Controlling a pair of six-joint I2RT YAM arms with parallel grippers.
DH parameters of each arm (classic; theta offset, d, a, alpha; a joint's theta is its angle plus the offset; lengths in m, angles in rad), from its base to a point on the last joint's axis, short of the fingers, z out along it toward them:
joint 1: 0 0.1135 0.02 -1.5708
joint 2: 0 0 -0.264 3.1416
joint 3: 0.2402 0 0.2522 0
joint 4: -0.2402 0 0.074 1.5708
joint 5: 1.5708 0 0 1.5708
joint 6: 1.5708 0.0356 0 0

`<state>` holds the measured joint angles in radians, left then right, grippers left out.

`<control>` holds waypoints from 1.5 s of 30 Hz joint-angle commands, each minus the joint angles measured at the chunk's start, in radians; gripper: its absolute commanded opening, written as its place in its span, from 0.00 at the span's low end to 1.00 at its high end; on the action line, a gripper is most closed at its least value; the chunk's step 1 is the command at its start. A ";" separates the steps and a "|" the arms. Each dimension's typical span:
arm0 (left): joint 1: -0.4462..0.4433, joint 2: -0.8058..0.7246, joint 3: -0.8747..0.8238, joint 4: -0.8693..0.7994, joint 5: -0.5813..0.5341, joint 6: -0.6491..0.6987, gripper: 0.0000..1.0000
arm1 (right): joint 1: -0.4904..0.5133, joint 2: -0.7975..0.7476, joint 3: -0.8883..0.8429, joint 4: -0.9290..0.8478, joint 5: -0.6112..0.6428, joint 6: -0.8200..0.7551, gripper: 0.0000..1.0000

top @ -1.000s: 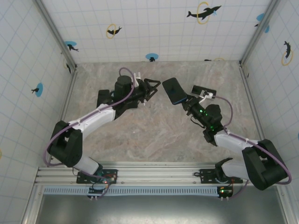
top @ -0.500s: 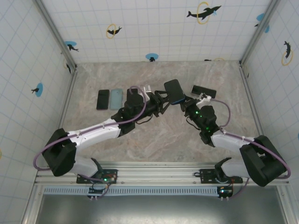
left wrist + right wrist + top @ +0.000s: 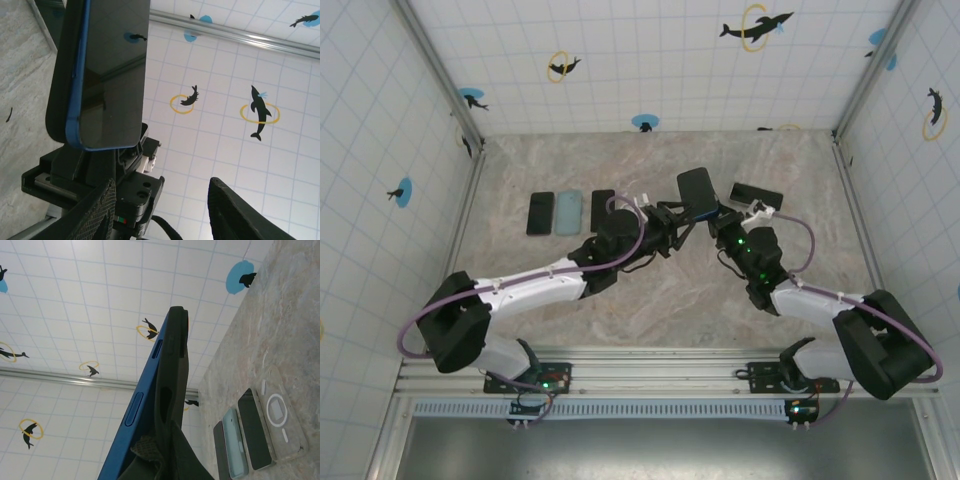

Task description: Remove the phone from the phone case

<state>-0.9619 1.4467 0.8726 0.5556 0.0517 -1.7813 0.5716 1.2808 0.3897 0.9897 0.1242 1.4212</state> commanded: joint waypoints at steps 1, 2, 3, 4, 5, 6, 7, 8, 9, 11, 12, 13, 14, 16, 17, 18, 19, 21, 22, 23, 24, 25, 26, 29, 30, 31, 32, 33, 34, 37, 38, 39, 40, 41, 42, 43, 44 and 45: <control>-0.017 -0.004 -0.037 -0.004 -0.043 -0.058 0.48 | 0.011 -0.001 0.019 0.085 0.051 -0.020 0.06; -0.018 -0.010 -0.044 -0.006 -0.048 -0.062 0.48 | 0.011 0.000 0.020 0.088 0.058 -0.019 0.06; -0.019 -0.014 -0.046 -0.016 -0.053 -0.062 0.48 | 0.011 0.002 0.019 0.090 0.058 -0.022 0.06; -0.020 -0.013 -0.046 -0.025 -0.055 -0.064 0.48 | 0.012 0.004 0.022 0.093 0.057 -0.022 0.06; -0.021 -0.009 -0.044 -0.024 -0.055 -0.066 0.48 | 0.015 0.007 0.024 0.098 0.056 -0.023 0.06; -0.023 0.001 -0.042 -0.012 -0.053 -0.071 0.48 | 0.018 0.010 0.025 0.104 0.058 -0.024 0.06; -0.024 0.013 -0.037 0.003 -0.049 -0.077 0.49 | 0.023 0.014 0.026 0.110 0.060 -0.024 0.06; -0.026 0.024 -0.034 0.016 -0.049 -0.083 0.48 | 0.026 0.015 0.029 0.113 0.060 -0.023 0.06; -0.027 0.035 -0.029 0.034 -0.051 -0.086 0.48 | 0.029 0.017 0.030 0.113 0.059 -0.024 0.06; -0.029 0.052 -0.023 0.055 -0.052 -0.093 0.48 | 0.035 0.014 0.027 0.112 0.061 -0.028 0.06; -0.029 0.058 -0.021 0.064 -0.052 -0.097 0.47 | 0.039 0.012 0.025 0.113 0.063 -0.029 0.06; -0.029 0.064 -0.020 0.073 -0.053 -0.101 0.47 | 0.039 0.011 0.024 0.112 0.064 -0.030 0.06; -0.029 0.069 -0.020 0.075 -0.053 -0.104 0.47 | 0.041 0.009 0.023 0.113 0.067 -0.029 0.06; -0.029 0.076 -0.028 0.086 -0.057 -0.117 0.45 | 0.047 0.008 0.023 0.120 0.069 -0.031 0.06; -0.029 0.078 -0.034 0.101 -0.064 -0.124 0.44 | 0.047 0.007 0.024 0.120 0.064 -0.034 0.06; -0.029 0.079 -0.035 0.114 -0.071 -0.125 0.44 | 0.050 0.004 0.024 0.116 0.062 -0.041 0.06; -0.029 0.081 -0.030 0.117 -0.072 -0.127 0.44 | 0.050 0.001 0.023 0.108 0.064 -0.044 0.06; -0.029 0.088 -0.017 0.122 -0.072 -0.125 0.43 | 0.051 -0.004 0.015 0.104 0.066 -0.048 0.06; -0.029 0.091 -0.014 0.128 -0.069 -0.126 0.43 | 0.052 -0.004 0.013 0.104 0.066 -0.048 0.06; -0.029 0.095 -0.013 0.132 -0.066 -0.129 0.43 | 0.052 -0.004 0.013 0.105 0.063 -0.049 0.06; -0.029 0.096 -0.014 0.131 -0.065 -0.132 0.42 | 0.053 -0.003 0.013 0.107 0.061 -0.050 0.06; -0.029 0.096 -0.014 0.130 -0.064 -0.134 0.42 | 0.054 -0.002 0.013 0.108 0.059 -0.051 0.06; -0.029 0.097 -0.019 0.135 -0.067 -0.139 0.41 | 0.055 -0.001 0.015 0.113 0.059 -0.050 0.06; -0.028 0.098 -0.022 0.139 -0.078 -0.136 0.40 | 0.056 -0.004 0.013 0.118 0.055 -0.050 0.06; -0.026 0.101 -0.021 0.136 -0.081 -0.136 0.40 | 0.057 -0.007 0.010 0.118 0.053 -0.052 0.06; -0.026 0.102 -0.022 0.137 -0.081 -0.136 0.40 | 0.057 -0.010 0.009 0.116 0.053 -0.054 0.06; -0.025 0.106 -0.024 0.141 -0.085 -0.138 0.39 | 0.059 -0.013 0.007 0.116 0.051 -0.056 0.06; -0.023 0.111 -0.024 0.153 -0.089 -0.138 0.39 | 0.059 -0.016 0.005 0.115 0.052 -0.060 0.06; -0.022 0.115 -0.024 0.165 -0.087 -0.139 0.39 | 0.061 -0.018 0.001 0.111 0.053 -0.061 0.06; -0.018 0.124 -0.028 0.169 -0.088 -0.143 0.39 | 0.063 -0.023 -0.010 0.118 0.057 -0.058 0.06; -0.017 0.121 -0.037 0.171 -0.096 -0.150 0.38 | 0.065 -0.024 -0.009 0.119 0.055 -0.060 0.06; -0.015 0.118 -0.046 0.181 -0.105 -0.152 0.38 | 0.065 -0.026 -0.008 0.121 0.052 -0.063 0.06; -0.014 0.119 -0.050 0.184 -0.108 -0.155 0.37 | 0.068 -0.027 -0.010 0.120 0.053 -0.066 0.06; -0.012 0.119 -0.050 0.192 -0.113 -0.156 0.37 | 0.070 -0.029 -0.012 0.120 0.054 -0.071 0.06; -0.011 0.119 -0.049 0.201 -0.118 -0.151 0.37 | 0.071 -0.032 -0.017 0.120 0.054 -0.075 0.06; -0.010 0.120 -0.044 0.202 -0.118 -0.145 0.37 | 0.072 -0.033 -0.023 0.119 0.057 -0.075 0.06; -0.008 0.120 -0.040 0.199 -0.116 -0.141 0.37 | 0.075 -0.033 -0.029 0.122 0.061 -0.074 0.06; -0.009 0.121 -0.037 0.202 -0.116 -0.142 0.37 | 0.076 -0.031 -0.033 0.127 0.064 -0.073 0.06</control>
<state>-0.9829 1.5585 0.8310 0.7116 -0.0154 -1.9160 0.6315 1.2858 0.3779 1.0080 0.1654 1.3598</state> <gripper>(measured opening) 0.371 0.072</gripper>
